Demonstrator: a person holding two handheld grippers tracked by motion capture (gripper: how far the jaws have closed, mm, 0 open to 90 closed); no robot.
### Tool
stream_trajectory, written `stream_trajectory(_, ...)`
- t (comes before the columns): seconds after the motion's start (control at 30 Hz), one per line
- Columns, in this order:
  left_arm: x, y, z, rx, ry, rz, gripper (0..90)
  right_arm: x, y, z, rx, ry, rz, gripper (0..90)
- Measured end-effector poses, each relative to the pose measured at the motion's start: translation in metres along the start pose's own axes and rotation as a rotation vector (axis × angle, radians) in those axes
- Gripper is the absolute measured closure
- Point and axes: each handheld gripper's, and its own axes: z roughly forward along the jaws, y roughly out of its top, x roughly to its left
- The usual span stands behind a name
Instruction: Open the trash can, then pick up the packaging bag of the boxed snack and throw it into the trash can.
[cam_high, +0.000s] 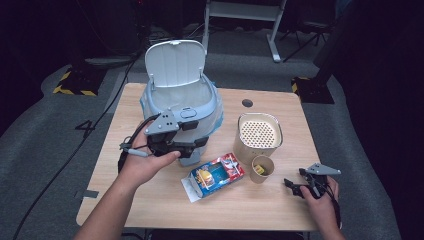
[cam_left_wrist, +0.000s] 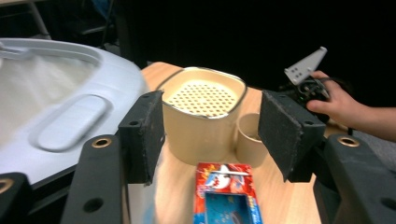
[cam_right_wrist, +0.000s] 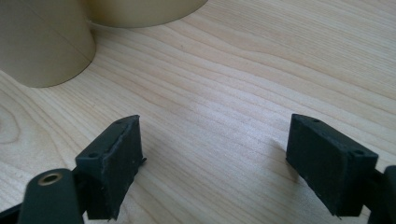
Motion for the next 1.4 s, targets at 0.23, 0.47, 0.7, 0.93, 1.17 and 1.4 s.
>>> stream_trajectory(0.23,-0.009,-0.018,0.018,0.036,-0.023,-0.001,39.7,0.0,0.0,0.0,-0.001,-0.001,-0.001,18.5)
stream_trajectory(0.47,-0.016,-0.041,0.037,0.075,-0.032,-0.011,38.8,0.0,0.0,0.0,0.0,0.0,0.0,18.5)
stream_trajectory(0.7,-0.012,-0.064,0.065,0.138,0.016,-0.01,38.9,0.0,0.0,0.0,0.0,0.0,0.0,18.5)
stream_trajectory(0.93,-0.001,-0.088,0.092,0.183,0.004,-0.069,38.9,0.0,0.0,0.0,0.0,0.0,0.0,18.5)
stream_trajectory(1.17,0.01,-0.109,0.115,0.287,0.003,-0.103,41.8,0.0,0.0,0.0,0.0,0.001,0.0,18.4)
stream_trajectory(1.4,0.014,-0.117,0.131,0.391,-0.008,-0.095,44.7,0.0,0.0,0.0,0.001,0.001,0.001,18.4)
